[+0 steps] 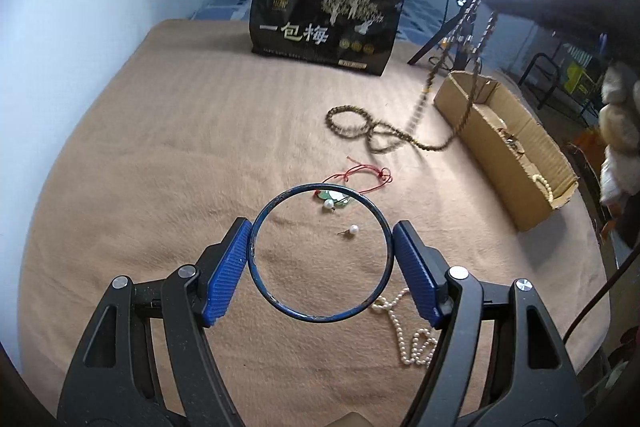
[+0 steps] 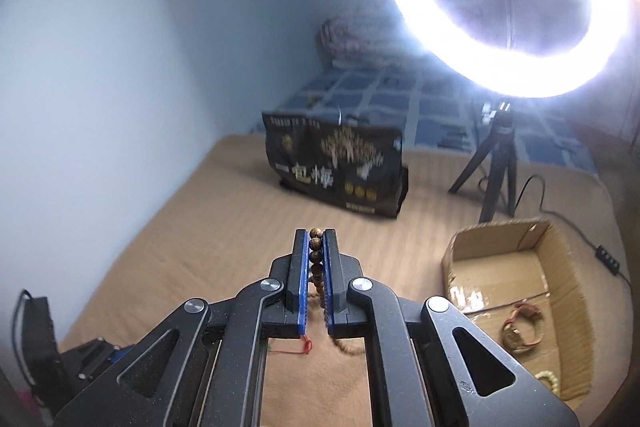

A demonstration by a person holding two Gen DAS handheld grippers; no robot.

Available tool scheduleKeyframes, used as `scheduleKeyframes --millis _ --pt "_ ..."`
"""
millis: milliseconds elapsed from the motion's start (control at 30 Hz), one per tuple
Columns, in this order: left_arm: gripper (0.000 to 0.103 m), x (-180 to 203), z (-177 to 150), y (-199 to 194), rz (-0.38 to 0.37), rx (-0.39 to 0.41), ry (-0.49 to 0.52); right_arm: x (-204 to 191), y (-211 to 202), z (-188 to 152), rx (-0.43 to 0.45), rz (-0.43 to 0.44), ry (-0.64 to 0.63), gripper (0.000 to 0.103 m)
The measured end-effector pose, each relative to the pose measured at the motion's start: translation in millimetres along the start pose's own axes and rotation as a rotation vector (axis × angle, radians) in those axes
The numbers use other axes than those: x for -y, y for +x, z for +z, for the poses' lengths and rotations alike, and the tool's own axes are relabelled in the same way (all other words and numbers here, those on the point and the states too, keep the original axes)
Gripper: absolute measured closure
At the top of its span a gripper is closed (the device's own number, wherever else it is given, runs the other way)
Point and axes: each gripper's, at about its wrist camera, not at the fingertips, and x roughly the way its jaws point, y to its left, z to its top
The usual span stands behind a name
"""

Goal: Organize jewelry
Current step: 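Lift the bangle and bead necklace into the cardboard box and open both tools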

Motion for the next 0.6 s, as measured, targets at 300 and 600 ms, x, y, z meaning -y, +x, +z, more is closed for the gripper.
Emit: scheduleKeyframes --millis 300,600 --pt "0.029 15.5 1.4 -28.4 -0.011 0.048 0.023 3.3 -74.9 25.7 0.13 -0.012 0.01 0.098" --pt "0.029 49.8 16.2 -54.4 -0.054 0.097 0.065 21.7 -140.3 45.9 0.213 -0.035 0.037 0.098"
